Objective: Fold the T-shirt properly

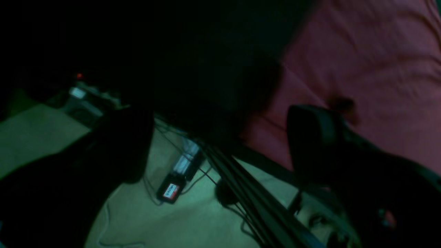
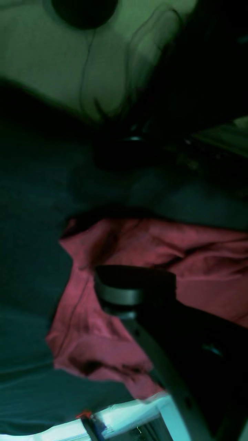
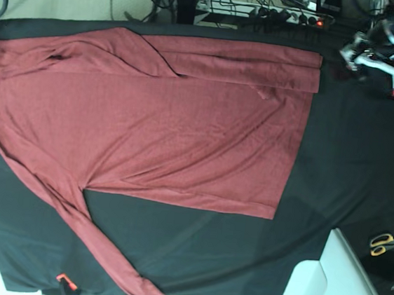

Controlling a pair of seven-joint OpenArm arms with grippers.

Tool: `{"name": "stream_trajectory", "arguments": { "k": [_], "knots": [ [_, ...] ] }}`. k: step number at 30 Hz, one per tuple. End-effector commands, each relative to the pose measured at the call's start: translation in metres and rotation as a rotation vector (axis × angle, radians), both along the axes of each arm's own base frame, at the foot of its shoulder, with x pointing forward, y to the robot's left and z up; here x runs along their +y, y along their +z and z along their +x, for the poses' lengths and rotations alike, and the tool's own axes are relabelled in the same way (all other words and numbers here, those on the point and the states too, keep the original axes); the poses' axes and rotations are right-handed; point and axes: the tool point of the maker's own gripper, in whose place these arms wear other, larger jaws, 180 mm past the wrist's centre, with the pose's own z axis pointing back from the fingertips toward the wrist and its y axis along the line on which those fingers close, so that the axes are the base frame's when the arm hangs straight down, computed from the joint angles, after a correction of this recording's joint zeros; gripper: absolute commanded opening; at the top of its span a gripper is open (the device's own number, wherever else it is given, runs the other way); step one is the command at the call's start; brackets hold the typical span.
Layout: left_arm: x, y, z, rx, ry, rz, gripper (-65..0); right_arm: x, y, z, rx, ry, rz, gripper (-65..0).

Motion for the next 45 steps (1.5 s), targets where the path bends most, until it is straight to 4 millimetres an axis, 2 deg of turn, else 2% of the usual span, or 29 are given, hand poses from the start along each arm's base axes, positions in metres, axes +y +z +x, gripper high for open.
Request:
{"name": "stream_trajectory", "arguments": {
  "k": [1,4,6,8,10,13,15,19,23,29,35,41,45],
  "knots": [
    [0.015,0.01,0.003,-0.028,0.022,0.028,-4.6,-0.022,0.026,0.005,-0.034,-0.001,-0.087,-24.0],
    [0.042,0.02,-0.006,-0.038,0.091,0.071,-4.8,-0.016,0.042,0.002,-0.016,0.051,-0.133,-24.0],
    [0.055,0.027,-0.01,-0.047,0.122,0.097,-4.8,0.001,0.051,0.014,0.004,0.168,-0.154,-24.0],
    [0.06,0.031,-0.015,-0.045,0.132,0.111,-4.9,0.029,0.052,0.023,0.024,0.302,-0.162,-24.0],
    [0.059,0.036,-0.013,-0.052,0.119,0.121,-4.9,0.053,0.054,0.03,0.03,0.382,-0.166,-25.8],
    [0.054,0.042,-0.009,-0.067,0.09,0.134,-4.9,0.104,0.046,0.031,0.046,0.485,-0.105,-32.4],
    [0.048,0.05,-0.003,-0.094,0.047,0.146,-4.9,0.137,0.039,0.032,0.05,0.544,-0.061,-34.2],
    [0.031,0.06,0.008,-0.16,-0.084,0.156,-4.9,0.172,0.025,0.032,0.072,0.651,-0.003,-34.4],
    [0.023,0.061,0.01,-0.181,-0.143,0.158,-4.9,0.189,0.02,0.036,0.072,0.712,0.017,-34.4],
    [0.003,0.054,0.016,-0.181,-0.205,0.123,-4.9,0.226,0.028,0.052,-0.052,0.794,0.101,-34.8],
    [-0.009,0.049,0.019,-0.179,-0.231,0.098,-4.9,0.259,0.031,0.046,-0.105,0.755,0.261,-34.4],
    [-0.006,0.05,0.019,-0.18,-0.225,0.103,-4.9,0.269,0.036,0.027,-0.136,0.628,0.419,-34.4],
    [-0.007,0.05,0.02,-0.182,-0.226,0.102,-4.9,0.269,0.036,0.025,-0.135,0.595,0.449,-34.2]
  ]
}}
